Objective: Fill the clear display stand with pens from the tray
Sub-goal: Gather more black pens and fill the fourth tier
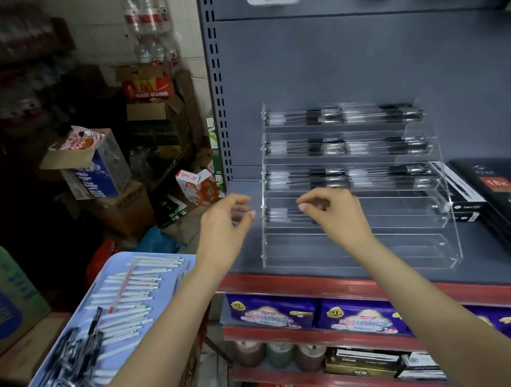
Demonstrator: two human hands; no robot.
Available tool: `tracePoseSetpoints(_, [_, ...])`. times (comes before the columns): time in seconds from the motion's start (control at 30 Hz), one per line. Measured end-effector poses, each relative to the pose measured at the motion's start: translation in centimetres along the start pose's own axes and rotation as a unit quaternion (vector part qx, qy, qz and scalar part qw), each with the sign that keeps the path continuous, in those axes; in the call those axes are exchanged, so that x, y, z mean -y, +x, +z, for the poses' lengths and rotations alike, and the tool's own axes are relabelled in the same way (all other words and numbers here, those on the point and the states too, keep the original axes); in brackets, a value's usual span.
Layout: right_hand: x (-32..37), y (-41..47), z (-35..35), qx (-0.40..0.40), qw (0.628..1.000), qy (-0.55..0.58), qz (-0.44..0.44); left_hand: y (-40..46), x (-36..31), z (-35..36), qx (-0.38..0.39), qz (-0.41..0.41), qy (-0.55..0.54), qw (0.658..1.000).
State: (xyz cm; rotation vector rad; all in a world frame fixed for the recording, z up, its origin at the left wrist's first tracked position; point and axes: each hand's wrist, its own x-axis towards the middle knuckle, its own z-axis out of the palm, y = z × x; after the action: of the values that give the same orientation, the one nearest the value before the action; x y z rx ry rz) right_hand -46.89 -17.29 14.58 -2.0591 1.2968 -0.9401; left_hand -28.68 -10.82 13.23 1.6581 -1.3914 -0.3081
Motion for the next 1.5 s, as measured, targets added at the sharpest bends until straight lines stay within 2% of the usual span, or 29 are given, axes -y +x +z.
tracePoseSetpoints(0.17, [5.2,-2.8,7.0,0.056,0.995,0.082,-0.015,-3.5,4.8,-4.6,-0.024,-0.033,0.031,0.999])
tracePoseSetpoints(0.3, [8.6,-5.8,15.0,0.137,0.987,0.079,-0.009,-6.9,11.2,-9.6,-0.027,-0.116,0.045,0.992])
tracePoseSetpoints(0.47, [11.1,-9.4,25.2,0.257,0.963,0.068,0.05,-11.4,19.8,-16.6,-0.006,-0.185,0.082,0.979])
tracePoseSetpoints(0.63, [12.7,-11.7,32.9,0.318,0.936,0.049,0.141,-14.4,27.3,-21.0,0.132,-0.189,0.166,0.959])
tracePoseSetpoints(0.77, [13.6,-12.6,37.2,0.312,0.929,0.032,0.197,-15.3,31.0,-21.6,0.222,-0.125,0.205,0.945])
tracePoseSetpoints(0.93, [14.6,-12.4,40.7,0.3,0.924,-0.03,0.234,-15.3,33.2,-21.3,0.284,-0.122,0.216,0.926])
tracePoseSetpoints(1.2, [14.3,-11.0,43.3,0.283,0.913,-0.123,0.266,-14.9,34.3,-21.1,0.317,-0.124,0.191,0.921])
tracePoseSetpoints(1.5, [14.0,-10.2,43.8,0.279,0.906,-0.146,0.283,-14.4,34.2,-20.9,0.316,-0.123,0.183,0.923])
